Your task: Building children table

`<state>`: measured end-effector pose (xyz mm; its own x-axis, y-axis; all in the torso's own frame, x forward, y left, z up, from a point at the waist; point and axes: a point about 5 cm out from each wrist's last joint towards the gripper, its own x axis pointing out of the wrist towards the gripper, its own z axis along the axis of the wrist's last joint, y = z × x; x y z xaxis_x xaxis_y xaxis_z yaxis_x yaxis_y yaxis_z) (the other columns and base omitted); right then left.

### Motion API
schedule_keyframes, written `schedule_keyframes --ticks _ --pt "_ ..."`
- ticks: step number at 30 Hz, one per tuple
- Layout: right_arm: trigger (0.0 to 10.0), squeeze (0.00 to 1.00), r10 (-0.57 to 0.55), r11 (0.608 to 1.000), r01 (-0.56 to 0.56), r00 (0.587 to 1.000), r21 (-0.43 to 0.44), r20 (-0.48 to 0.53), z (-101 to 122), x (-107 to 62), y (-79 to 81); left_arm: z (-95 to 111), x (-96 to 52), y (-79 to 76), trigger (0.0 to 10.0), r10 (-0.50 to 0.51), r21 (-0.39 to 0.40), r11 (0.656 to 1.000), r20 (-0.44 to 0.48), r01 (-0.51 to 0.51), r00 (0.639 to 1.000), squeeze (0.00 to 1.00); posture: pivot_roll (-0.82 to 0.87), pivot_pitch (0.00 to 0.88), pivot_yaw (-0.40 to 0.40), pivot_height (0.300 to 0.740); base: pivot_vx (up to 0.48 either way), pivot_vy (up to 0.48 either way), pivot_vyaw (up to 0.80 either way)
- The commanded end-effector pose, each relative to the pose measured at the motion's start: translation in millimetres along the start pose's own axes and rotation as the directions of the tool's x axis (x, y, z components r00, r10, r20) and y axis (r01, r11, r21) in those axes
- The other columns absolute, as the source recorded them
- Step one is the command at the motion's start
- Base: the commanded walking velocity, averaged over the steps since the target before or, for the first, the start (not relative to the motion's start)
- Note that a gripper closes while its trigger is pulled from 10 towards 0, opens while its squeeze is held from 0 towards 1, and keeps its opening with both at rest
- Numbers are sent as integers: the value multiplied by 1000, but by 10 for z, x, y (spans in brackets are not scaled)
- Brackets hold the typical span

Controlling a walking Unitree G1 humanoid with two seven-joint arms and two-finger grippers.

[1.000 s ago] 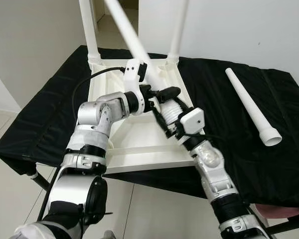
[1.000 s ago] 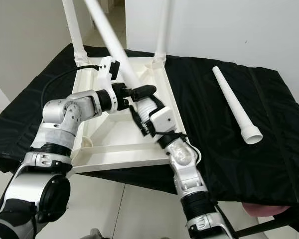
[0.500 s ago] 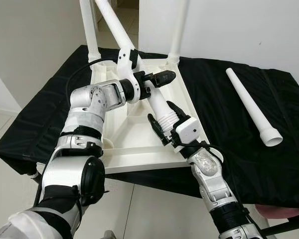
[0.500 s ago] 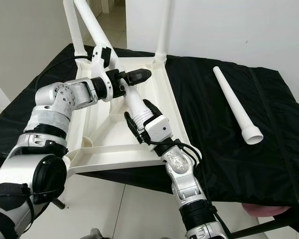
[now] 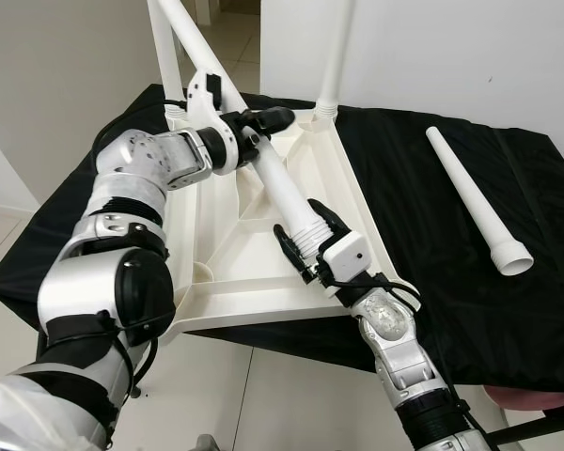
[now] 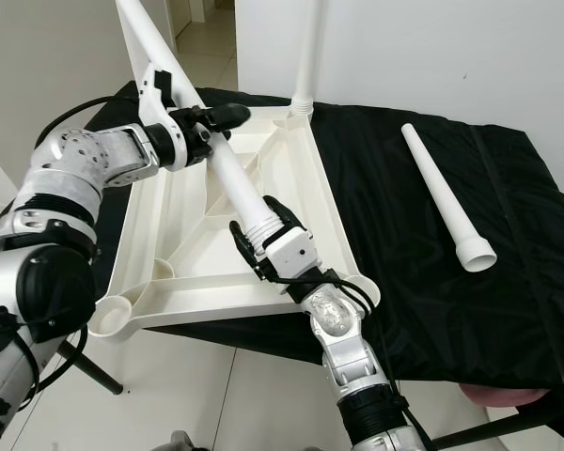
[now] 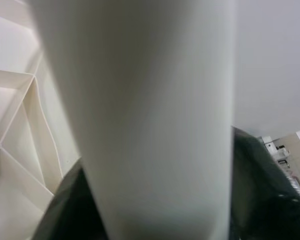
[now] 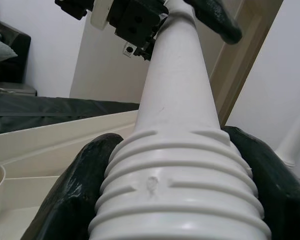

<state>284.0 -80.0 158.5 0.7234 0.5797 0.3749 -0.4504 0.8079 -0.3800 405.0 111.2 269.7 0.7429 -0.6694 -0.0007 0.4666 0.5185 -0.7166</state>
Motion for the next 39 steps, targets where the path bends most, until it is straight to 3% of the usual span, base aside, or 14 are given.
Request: schedule_keyframes --ticks 1,12,13,18,19,26,27,33,39 --pt "10000 0 2 1000 -2 1000 -5 -10 -20 -4 22 59 30 -82 0 -23 -6 1000 13 23 1000 0 -52 0 36 740 0 0 0" --pt "10000 20 -40 998 41 999 40 -24 -45 39 20 120 28 -97 0 -25 -38 999 35 27 999 0 -43 0 37 740 0 0 0" --pt "10000 1000 -52 997 54 998 55 -25 -49 49 14 132 26 -95 0 -22 -39 999 39 24 999 0 -42 0 37 740 0 0 0" --pt "10000 1000 -72 993 74 997 87 -24 -47 46 11 148 21 -97 0 -19 -47 999 44 22 999 0 -41 0 34 740 0 0 0" --pt "10000 1000 -78 992 81 997 97 -27 -51 44 6 148 24 -96 10000 -17 -32 999 41 18 999 0 -42 0 30 740 0 0 0" --pt "10000 1000 -131 975 143 988 167 -79 -80 45 -61 222 22 -137 10000 -48 59 997 95 42 994 0 -52 0 14 740 0 0 0" --pt "10000 0 -143 973 159 984 168 -105 -98 52 -86 236 22 -148 10000 -54 105 994 105 42 993 0 -56 0 5 740 0 0 0" --pt "10000 0 -154 966 192 965 175 -211 -149 74 -179 295 22 -203 10000 -76 242 970 163 34 984 0 -60 0 -21 740 0 0 0" --pt "10000 0 -102 976 147 961 160 -258 -182 74 -272 402 -2 -237 10000 -77 298 955 233 5 969 0 -56 0 -28 740 0 0 0"
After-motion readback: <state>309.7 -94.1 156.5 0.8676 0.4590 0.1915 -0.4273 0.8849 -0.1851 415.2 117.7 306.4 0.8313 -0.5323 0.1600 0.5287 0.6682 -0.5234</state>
